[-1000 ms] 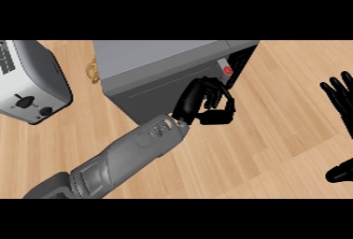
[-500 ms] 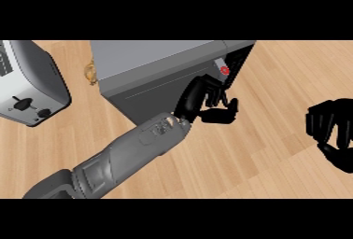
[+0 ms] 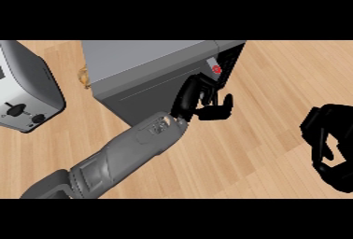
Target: Pick up the milk, place it into the microwave and close the microwave
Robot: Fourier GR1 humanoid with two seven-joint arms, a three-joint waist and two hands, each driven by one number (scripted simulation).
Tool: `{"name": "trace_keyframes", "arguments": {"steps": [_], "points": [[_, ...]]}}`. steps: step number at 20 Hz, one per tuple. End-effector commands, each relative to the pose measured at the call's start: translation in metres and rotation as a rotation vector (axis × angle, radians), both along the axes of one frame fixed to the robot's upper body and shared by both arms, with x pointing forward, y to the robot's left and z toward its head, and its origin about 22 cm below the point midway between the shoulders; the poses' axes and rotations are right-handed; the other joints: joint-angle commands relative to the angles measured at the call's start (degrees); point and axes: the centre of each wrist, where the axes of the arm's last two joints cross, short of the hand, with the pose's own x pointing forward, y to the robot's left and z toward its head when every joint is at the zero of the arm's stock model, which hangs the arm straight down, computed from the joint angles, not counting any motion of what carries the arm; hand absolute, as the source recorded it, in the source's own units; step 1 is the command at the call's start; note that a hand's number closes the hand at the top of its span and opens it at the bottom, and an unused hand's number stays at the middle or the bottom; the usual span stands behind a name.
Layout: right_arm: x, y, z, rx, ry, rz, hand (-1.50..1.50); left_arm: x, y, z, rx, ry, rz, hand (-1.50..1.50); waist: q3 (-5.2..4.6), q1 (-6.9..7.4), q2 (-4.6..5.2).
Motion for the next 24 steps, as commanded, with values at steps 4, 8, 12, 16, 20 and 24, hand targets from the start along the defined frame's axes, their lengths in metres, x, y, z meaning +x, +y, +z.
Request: {"name": "trace_keyframes", "arguments": {"steps": [4,8,12,16,20,24], "points": [[-0.006,0.016,0.008,0.018,-0.033,0.130,1.50,0.000,-0.032,0.026,-0.025,-0.060,-0.065,1.50,0.06,-2.21,0.26],[-0.012,0.021,0.007,0.025,-0.025,0.153,1.50,-0.001,-0.032,0.026,-0.039,-0.065,-0.045,1.50,0.11,-2.79,0.27],[-0.014,0.025,0.011,0.020,-0.031,0.162,1.50,-0.002,-0.032,0.023,-0.042,-0.067,-0.035,1.50,0.06,-2.77,0.48],[-0.026,0.027,-0.006,-0.123,0.101,0.247,1.50,0.003,-0.016,0.002,-0.040,0.126,0.109,1.50,0.02,-0.66,1.57],[-0.037,0.039,-0.018,-0.056,0.141,0.261,1.50,0.006,-0.007,0.023,-0.409,0.312,0.171,1.50,-1.03,2.09,1.81],[-0.048,0.045,-0.021,-0.054,0.158,0.252,1.50,0.009,0.006,0.009,-0.491,0.389,0.183,1.50,-0.94,3.35,1.35]]}}
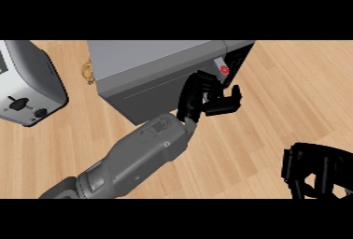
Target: Pick up the milk, place it into the microwave and close the microwave
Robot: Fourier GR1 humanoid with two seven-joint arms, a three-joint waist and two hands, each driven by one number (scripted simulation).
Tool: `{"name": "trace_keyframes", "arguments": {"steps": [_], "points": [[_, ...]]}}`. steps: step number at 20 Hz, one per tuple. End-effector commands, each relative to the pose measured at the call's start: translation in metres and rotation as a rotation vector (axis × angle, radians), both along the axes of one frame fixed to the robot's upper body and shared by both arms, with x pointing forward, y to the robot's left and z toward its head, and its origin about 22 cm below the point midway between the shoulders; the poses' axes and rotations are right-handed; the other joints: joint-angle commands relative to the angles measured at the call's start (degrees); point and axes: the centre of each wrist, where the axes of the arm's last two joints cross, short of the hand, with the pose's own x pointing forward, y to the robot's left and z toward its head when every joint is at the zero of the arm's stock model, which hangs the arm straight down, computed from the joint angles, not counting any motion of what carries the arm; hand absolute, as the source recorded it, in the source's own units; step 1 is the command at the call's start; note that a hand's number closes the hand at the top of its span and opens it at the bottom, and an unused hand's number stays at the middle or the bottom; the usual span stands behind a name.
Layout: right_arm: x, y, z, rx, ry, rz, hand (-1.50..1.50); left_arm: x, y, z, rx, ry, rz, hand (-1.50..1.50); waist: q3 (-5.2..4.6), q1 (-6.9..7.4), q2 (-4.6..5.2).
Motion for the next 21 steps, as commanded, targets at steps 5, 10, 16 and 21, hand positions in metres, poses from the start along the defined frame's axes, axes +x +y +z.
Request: {"name": "trace_keyframes", "arguments": {"steps": [5,10,16,21], "points": [[-0.026,0.018,-0.014,0.067,0.053,0.012,1.50,0.017,0.030,-0.021,-0.203,0.169,0.067,1.50,-0.29,3.58,-0.16],[-0.043,0.028,-0.018,0.091,0.067,-0.001,1.50,0.017,0.040,-0.035,-0.235,0.193,0.018,1.50,-0.24,4.51,-0.53],[-0.058,0.042,-0.018,0.118,0.073,-0.018,1.50,0.020,0.057,-0.048,-0.252,0.178,-0.032,1.50,-0.31,7.06,-0.36],[-0.073,0.050,-0.014,0.120,0.061,-0.034,1.50,0.019,0.060,-0.058,-0.268,0.184,-0.053,1.50,-0.20,6.86,-0.76]]}}
